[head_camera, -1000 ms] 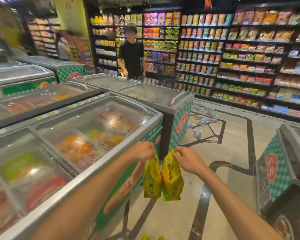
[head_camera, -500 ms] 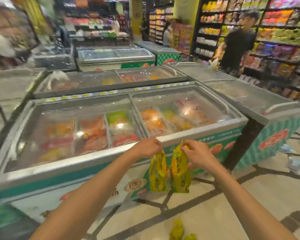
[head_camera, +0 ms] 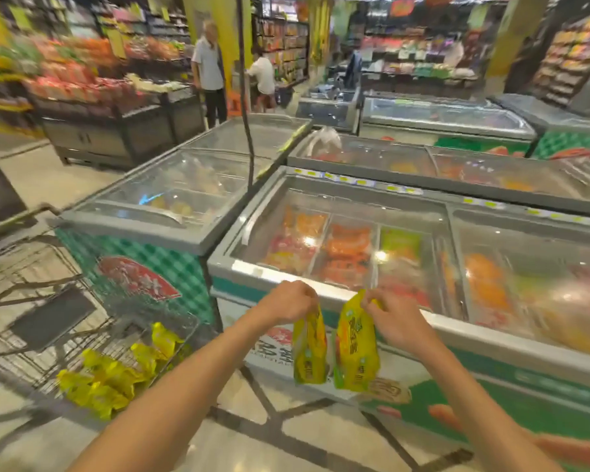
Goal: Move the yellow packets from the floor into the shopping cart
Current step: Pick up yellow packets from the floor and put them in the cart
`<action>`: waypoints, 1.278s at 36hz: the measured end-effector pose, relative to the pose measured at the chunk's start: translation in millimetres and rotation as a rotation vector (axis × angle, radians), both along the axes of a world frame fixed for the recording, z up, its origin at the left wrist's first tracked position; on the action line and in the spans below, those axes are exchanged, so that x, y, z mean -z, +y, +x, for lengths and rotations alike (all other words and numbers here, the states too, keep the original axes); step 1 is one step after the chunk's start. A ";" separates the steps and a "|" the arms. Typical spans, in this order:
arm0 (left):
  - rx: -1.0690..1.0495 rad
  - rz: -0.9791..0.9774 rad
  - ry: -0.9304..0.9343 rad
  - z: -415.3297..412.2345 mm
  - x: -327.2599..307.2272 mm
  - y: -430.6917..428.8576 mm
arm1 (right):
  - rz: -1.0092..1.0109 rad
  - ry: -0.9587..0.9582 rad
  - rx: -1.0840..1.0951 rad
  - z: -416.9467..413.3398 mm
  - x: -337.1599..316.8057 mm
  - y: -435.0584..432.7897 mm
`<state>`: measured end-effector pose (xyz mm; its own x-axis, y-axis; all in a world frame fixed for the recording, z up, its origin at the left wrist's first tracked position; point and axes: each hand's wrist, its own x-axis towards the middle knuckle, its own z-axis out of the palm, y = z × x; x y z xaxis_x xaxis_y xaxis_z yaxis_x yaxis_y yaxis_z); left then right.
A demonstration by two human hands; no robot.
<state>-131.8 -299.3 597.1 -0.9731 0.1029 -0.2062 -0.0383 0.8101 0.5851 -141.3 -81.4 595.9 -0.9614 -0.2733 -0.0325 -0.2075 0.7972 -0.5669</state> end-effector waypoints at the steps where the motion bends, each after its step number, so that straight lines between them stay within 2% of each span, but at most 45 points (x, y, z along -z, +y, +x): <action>1: -0.039 0.004 0.006 1.8 2.1 -18.9 | -0.003 -0.004 -0.023 -3.3 -0.2 -17.6; 8: -0.224 -0.008 0.025 7.4 8.7 -147.3 | -0.052 0.055 -0.157 -24.8 -2.9 -144.2; 18: -0.411 -0.010 0.081 -0.5 27.8 -313.6 | 0.061 0.084 -0.353 -77.3 11.4 -322.5; 21: -0.485 0.014 0.095 -0.2 32.1 -353.4 | 0.044 0.042 -0.385 -88.4 17.0 -370.8; 31: -0.718 0.066 0.039 -9.5 63.6 -455.1 | 0.044 0.000 -0.580 -129.1 34.7 -510.9; 35: -0.818 0.074 -0.002 -18.4 85.9 -487.1 | 0.103 -0.016 -0.709 -148.8 53.0 -564.4; 46: -0.991 0.036 -0.211 -52.3 170.0 -558.8 | 0.273 -0.120 -0.950 -187.6 157.4 -697.8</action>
<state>-184.1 -858.1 427.1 -0.5677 -0.7212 -0.3969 -0.7891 0.3393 0.5121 -328.9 -779.3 438.5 -0.3336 -0.8965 -0.2916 -0.7805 0.4362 -0.4479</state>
